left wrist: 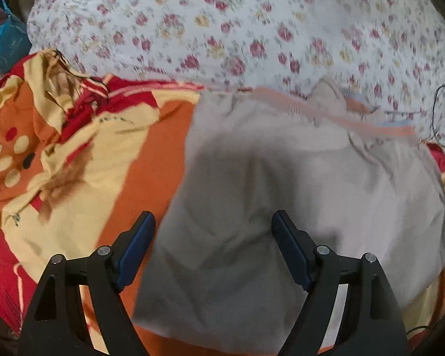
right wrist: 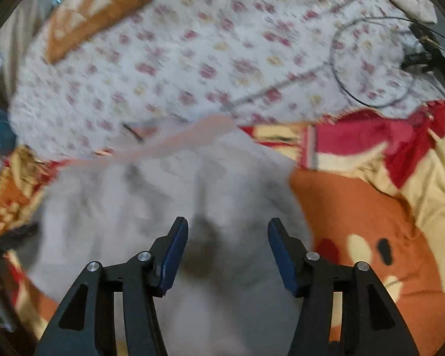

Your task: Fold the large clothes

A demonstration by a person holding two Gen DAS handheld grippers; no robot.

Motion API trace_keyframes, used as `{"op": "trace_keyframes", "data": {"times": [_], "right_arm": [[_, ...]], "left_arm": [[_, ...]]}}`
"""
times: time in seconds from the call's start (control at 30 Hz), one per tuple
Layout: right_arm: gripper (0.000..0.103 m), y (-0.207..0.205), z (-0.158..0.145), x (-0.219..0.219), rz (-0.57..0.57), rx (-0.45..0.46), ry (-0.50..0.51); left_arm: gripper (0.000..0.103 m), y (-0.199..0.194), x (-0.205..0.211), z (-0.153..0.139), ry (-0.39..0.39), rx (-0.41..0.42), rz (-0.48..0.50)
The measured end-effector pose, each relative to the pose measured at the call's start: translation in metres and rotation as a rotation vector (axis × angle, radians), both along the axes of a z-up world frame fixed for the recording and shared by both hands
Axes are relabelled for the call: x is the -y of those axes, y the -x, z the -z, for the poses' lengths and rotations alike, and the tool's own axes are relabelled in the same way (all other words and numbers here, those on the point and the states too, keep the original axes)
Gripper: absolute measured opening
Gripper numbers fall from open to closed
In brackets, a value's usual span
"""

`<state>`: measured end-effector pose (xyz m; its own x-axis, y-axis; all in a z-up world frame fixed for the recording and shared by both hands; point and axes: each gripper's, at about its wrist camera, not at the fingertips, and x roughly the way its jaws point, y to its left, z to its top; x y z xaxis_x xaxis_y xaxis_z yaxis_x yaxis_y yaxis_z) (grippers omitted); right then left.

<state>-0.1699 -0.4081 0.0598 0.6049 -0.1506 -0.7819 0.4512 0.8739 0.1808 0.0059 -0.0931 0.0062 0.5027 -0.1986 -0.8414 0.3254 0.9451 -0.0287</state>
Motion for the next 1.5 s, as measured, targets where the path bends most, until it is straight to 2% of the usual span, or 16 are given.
{"op": "trace_keyframes", "data": {"times": [0.1, 0.17, 0.23, 0.33, 0.5, 0.6, 0.67, 0.7, 0.8, 0.9, 0.97, 1.07, 1.27, 1.37, 1.43, 1.5], "right_arm": [[0.058, -0.015, -0.004, -0.024, -0.093, 0.026, -0.004], [0.058, -0.029, 0.007, -0.039, -0.143, -0.021, 0.015], [0.058, -0.039, 0.028, -0.048, -0.163, -0.108, 0.067], [0.058, -0.041, 0.03, -0.062, -0.201, -0.139, 0.158], [0.058, -0.031, 0.005, -0.058, -0.172, -0.047, 0.076], [0.057, -0.043, -0.011, -0.065, -0.199, 0.015, 0.007], [0.045, -0.063, -0.014, -0.077, -0.257, 0.012, 0.026], [0.032, -0.07, -0.014, -0.084, -0.279, 0.017, 0.037], [0.032, -0.089, 0.002, -0.096, -0.296, 0.036, -0.025], [0.032, -0.102, 0.028, -0.103, -0.309, 0.002, -0.072], [0.033, -0.107, 0.049, -0.107, -0.314, -0.053, -0.075], [0.033, -0.099, 0.046, -0.111, -0.324, -0.056, -0.053], [0.042, -0.084, 0.024, -0.099, -0.298, -0.027, -0.103], [0.043, -0.085, 0.029, -0.102, -0.299, -0.059, -0.088], [0.044, -0.088, 0.039, -0.104, -0.302, -0.095, -0.081], [0.044, -0.087, 0.038, -0.106, -0.301, -0.088, -0.067]], "left_arm": [[0.084, -0.001, 0.003, 0.006, -0.017, 0.007, -0.01], [0.085, -0.001, 0.003, 0.007, -0.02, 0.011, -0.009], [0.086, -0.001, 0.003, 0.008, -0.02, 0.01, -0.01], [0.086, -0.003, 0.003, 0.007, -0.019, -0.005, -0.014], [0.086, -0.001, 0.0, -0.007, 0.001, 0.018, -0.019], [0.086, -0.001, 0.0, -0.011, -0.02, 0.047, -0.026], [0.086, -0.002, -0.001, -0.01, -0.034, 0.054, -0.028], [0.086, -0.002, -0.001, -0.009, -0.037, 0.052, -0.028], [0.086, -0.003, -0.002, -0.007, -0.036, 0.048, -0.032], [0.086, -0.004, 0.002, -0.007, -0.048, 0.052, -0.022], [0.086, -0.004, 0.004, -0.006, -0.057, 0.056, -0.015], [0.086, -0.005, 0.004, -0.005, -0.06, 0.055, -0.012], [0.086, -0.011, -0.008, -0.009, 0.021, 0.005, -0.026], [0.086, -0.017, -0.023, -0.016, 0.109, -0.024, -0.04], [0.086, -0.022, -0.03, -0.017, 0.13, -0.041, -0.053], [0.086, -0.027, -0.036, -0.017, 0.138, -0.049, -0.074]]}}
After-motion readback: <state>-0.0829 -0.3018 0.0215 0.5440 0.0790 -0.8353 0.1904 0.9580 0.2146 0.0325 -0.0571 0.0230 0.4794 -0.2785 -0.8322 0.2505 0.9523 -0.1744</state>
